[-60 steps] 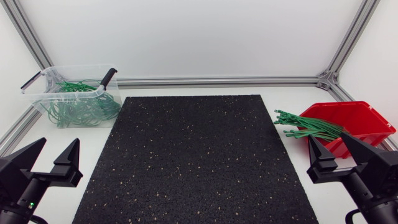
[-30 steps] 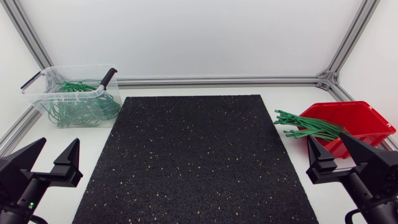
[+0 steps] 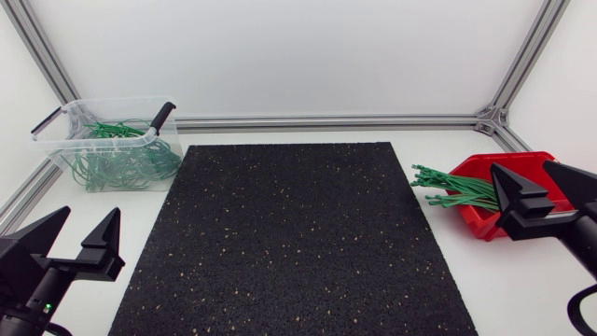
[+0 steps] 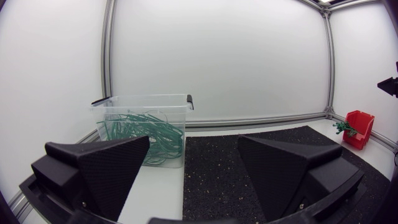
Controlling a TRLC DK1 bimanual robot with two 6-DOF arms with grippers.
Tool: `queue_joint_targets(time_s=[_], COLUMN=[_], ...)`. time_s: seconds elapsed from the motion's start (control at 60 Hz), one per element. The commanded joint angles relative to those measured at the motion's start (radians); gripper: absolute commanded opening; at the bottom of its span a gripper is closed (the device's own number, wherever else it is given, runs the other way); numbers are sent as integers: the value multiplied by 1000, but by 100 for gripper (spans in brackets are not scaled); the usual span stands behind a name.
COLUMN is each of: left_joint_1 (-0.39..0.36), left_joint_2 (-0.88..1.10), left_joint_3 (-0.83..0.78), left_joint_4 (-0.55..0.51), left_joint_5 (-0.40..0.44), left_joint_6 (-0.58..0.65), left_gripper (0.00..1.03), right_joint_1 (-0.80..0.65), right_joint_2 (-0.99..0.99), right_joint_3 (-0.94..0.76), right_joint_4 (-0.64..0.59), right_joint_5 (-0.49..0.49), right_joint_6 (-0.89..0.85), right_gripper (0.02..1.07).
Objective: Take a green cable tie from the red box, thread the tail through the head to close it, then place it in the transparent bin on the left.
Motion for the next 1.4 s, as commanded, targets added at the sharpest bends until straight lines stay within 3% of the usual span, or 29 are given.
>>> queue_joint_targets(time_s=[0.0, 0.15, 0.267, 0.367, 0.5, 0.633, 1.033, 1.133, 1.233, 1.383], left_joint_1=[-5, -1, 0, -1, 0, 0, -3, -3, -3, -3], left_joint_2=[-5, -5, -5, -5, -5, -5, -5, -5, -5, -5], left_joint_3=[-41, -41, -41, -41, -41, -41, -41, -41, -41, -41], left_joint_4=[-14, -14, -14, -14, -14, -14, -15, -15, -15, -15], left_joint_5=[8, 8, 8, 8, 8, 8, 8, 8, 8, 8], left_joint_6=[-2, -2, -2, -2, -2, -2, -2, -2, -2, -2], left_gripper=[99, 99, 99, 99, 99, 99, 99, 99, 99, 99], right_joint_1=[-40, -163, -246, -266, -266, -264, -247, -247, -249, -258], right_joint_2=[101, 273, 408, 518, 653, 816, 1121, 1149, 1161, 1221], right_joint_3=[90, 236, 337, 428, 543, 682, 886, 873, 819, 770], right_joint_4=[-39, -105, -160, -237, -372, -556, -790, -813, -734, -715], right_joint_5=[-38, -166, -322, -364, -365, -359, -336, -310, -265, -209], right_joint_6=[15, 20, -6, -120, -263, -597, -835, -1016, -1131, -1316], right_gripper=[103, 103, 103, 103, 103, 103, 103, 103, 103, 102])
